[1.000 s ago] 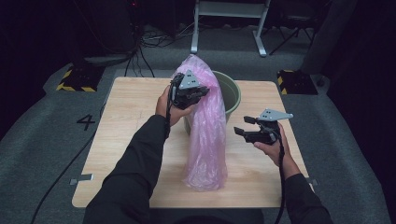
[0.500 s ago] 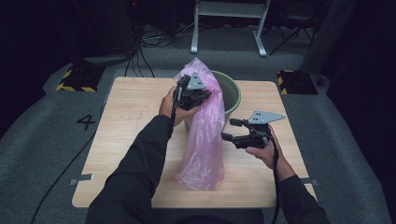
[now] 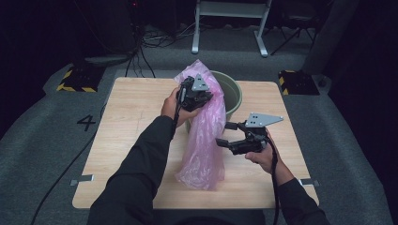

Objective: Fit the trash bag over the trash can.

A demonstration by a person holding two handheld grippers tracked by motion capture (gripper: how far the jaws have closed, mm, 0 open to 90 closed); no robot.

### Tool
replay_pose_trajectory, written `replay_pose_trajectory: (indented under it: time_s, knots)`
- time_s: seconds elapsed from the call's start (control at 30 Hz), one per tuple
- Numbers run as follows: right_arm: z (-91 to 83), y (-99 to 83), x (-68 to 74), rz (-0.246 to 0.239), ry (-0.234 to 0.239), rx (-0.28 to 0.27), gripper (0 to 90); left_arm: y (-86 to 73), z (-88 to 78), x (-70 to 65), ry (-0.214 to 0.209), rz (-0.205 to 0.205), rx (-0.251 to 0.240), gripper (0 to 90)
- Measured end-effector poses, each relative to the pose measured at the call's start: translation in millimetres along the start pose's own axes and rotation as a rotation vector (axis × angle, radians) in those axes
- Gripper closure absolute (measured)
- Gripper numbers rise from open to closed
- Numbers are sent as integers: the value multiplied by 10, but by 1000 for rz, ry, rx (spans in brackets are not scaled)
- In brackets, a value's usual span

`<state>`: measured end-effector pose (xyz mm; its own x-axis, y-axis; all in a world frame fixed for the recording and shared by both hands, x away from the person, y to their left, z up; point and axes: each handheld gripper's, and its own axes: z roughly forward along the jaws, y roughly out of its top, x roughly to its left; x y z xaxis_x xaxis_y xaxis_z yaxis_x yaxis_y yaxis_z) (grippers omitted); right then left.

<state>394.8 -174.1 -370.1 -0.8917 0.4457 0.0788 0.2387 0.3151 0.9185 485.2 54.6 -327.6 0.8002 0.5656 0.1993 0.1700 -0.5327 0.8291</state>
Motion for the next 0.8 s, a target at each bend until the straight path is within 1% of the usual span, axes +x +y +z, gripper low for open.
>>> replay_pose_trajectory:
  time_s: [0.07, 0.1, 0.13, 0.17, 0.2, 0.27, 0.3, 0.37, 0.47, 0.5, 0.53, 0.57, 0.6, 0.63, 0.67, 0.7, 0.73, 0.8]
  knots:
    - [29, 2, 12, -2, -25, 12, 305, 1, 8, -8, -7, 2, 8, 879]
    - [54, -1, 7, 12, -39, 19, 339, 1, 8, -9, -8, 1, 8, 879]
    - [67, -6, 2, 21, -39, 23, 387, 0, 8, -7, -10, 0, 7, 878]
    - [84, -11, 2, 18, -52, 30, 441, 1, 7, -4, -11, 0, 7, 879]
    - [99, -17, 9, 12, -76, 32, 489, 0, 5, -3, -14, -2, 6, 879]
    - [121, -27, 11, 6, -74, 30, 614, -1, 3, -1, -21, -5, 6, 878]
    - [124, -34, 12, 3, -82, 14, 686, -1, 2, -2, -23, -4, 6, 877]
    - [124, -41, 13, 2, -61, -7, 773, 2, -6, -3, -17, -1, 6, 863]
    - [115, -52, 24, -16, -60, -29, 872, -1, -17, -2, -17, -6, -3, 805]
    - [105, -58, 23, -14, -59, -40, 892, -3, -23, 3, -15, -7, -5, 791]
    - [95, -64, 21, -14, -61, -48, 899, -3, -32, 9, -3, -7, -6, 753]
    - [85, -70, 14, -14, -60, -57, 900, -6, -47, 17, 7, -18, -14, 692]
    - [74, -78, 8, -8, -55, -63, 900, -11, -64, 28, 11, -29, -24, 655]
    - [61, -83, 4, -11, -59, -69, 900, -12, -84, 40, 32, -36, -27, 594]
    - [48, -87, 3, -11, -66, -73, 900, -12, -102, 50, 64, -47, -33, 501]
    - [34, -90, 0, -11, -68, -78, 900, -15, -127, 65, 90, -57, -38, 435]
    - [15, -91, -4, -11, -67, -82, 900, -21, -158, 87, 104, -62, -43, 415]
    - [-23, -94, -8, -8, -67, -88, 900, -40, -221, 137, 103, -79, -68, 391]
